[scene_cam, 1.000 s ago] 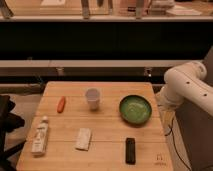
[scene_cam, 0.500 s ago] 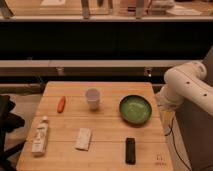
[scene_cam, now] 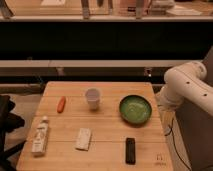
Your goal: Pick up the ceramic bowl
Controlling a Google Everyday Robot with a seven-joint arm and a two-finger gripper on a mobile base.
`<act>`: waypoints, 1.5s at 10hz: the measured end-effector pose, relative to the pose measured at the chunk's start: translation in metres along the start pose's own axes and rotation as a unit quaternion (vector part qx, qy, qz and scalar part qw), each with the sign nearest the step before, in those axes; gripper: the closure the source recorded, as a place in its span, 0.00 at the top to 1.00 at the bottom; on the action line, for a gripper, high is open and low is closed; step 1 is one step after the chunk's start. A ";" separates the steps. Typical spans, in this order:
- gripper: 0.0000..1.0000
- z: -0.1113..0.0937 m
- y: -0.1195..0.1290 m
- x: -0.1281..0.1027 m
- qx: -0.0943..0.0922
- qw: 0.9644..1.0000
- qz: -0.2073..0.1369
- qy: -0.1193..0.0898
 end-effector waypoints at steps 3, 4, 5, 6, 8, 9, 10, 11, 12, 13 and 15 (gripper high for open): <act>0.80 0.000 0.000 0.000 0.000 1.000 0.000 0.000; 0.80 0.000 0.000 0.000 0.000 1.000 0.000 0.000; 0.80 0.000 0.000 0.000 0.000 1.000 0.000 0.000; 0.80 0.000 0.000 0.000 0.000 1.000 0.000 0.000; 0.80 0.000 0.000 0.000 0.000 1.000 0.000 0.000; 0.80 0.000 0.000 0.000 0.000 1.000 0.000 0.000; 0.80 0.000 0.000 0.000 0.000 1.000 0.000 0.000; 0.80 0.000 0.000 0.000 0.000 1.000 0.000 0.000; 0.80 0.000 0.000 0.000 0.000 1.000 0.000 0.000; 0.80 0.003 0.000 0.000 0.000 1.000 -0.001 -0.001; 0.80 0.024 -0.006 -0.008 0.001 1.000 -0.013 -0.002</act>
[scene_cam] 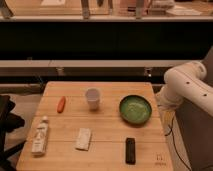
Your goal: Pick up the ceramic bowl
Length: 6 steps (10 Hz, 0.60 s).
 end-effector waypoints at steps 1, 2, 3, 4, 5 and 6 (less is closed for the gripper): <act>0.80 0.014 -0.002 -0.005 0.000 1.000 -0.005 -0.002; 0.80 0.028 -0.004 -0.008 0.000 1.000 -0.009 -0.002; 0.80 0.033 -0.005 -0.010 0.000 1.000 -0.012 -0.003; 0.80 0.034 -0.007 -0.012 0.000 1.000 -0.013 -0.003; 0.80 0.034 -0.007 -0.012 0.000 1.000 -0.017 -0.004; 0.80 0.039 -0.006 -0.014 0.000 1.000 -0.023 -0.005</act>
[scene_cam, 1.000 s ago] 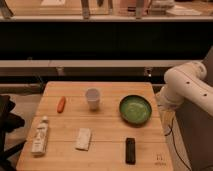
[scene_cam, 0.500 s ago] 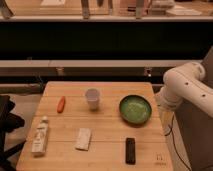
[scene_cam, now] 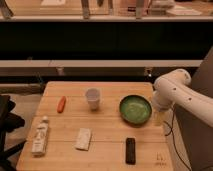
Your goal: Pick up the ceramic bowl
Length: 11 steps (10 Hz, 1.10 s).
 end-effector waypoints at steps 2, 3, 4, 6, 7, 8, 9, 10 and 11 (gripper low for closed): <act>0.80 0.022 0.005 -0.004 0.001 1.000 -0.011 -0.007; 0.80 0.031 0.007 -0.004 0.001 1.000 -0.015 -0.010; 0.80 0.039 0.008 -0.005 0.000 1.000 -0.017 -0.012; 0.80 0.043 0.006 -0.005 0.000 1.000 -0.021 -0.014; 0.80 0.046 0.004 -0.003 0.000 1.000 -0.023 -0.015; 0.80 0.048 0.004 -0.002 0.000 1.000 -0.025 -0.015; 0.80 0.050 0.004 -0.001 -0.001 1.000 -0.026 -0.015; 0.80 0.056 0.004 -0.001 -0.001 0.999 -0.028 -0.016; 0.80 0.061 0.003 -0.002 -0.001 0.999 -0.030 -0.017</act>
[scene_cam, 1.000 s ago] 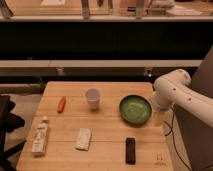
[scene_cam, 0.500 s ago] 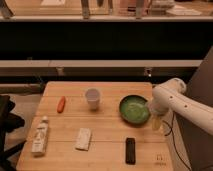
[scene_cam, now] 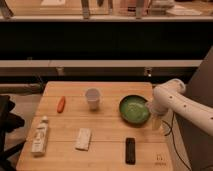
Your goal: Pick up the ceramic bowl
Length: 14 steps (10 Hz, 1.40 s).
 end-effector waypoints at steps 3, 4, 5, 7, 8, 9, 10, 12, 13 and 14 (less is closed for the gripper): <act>0.80 0.007 -0.002 0.002 0.000 1.000 -0.004 -0.001; 0.80 0.010 -0.001 0.002 -0.001 1.000 -0.005 -0.001; 0.80 0.012 -0.001 0.001 -0.003 1.000 -0.006 -0.001; 0.80 0.016 -0.001 0.000 -0.004 1.000 -0.006 -0.001; 0.80 0.018 -0.002 0.000 -0.005 1.000 -0.006 -0.002; 0.80 0.020 -0.002 0.001 -0.005 1.000 -0.005 -0.002; 0.80 0.021 -0.003 0.001 -0.006 1.000 -0.006 -0.002; 0.80 0.024 -0.003 0.001 -0.008 1.000 -0.008 -0.003; 0.80 0.025 -0.003 0.000 -0.009 1.000 -0.009 -0.003; 0.80 0.027 -0.003 0.000 -0.010 1.000 -0.009 -0.003</act>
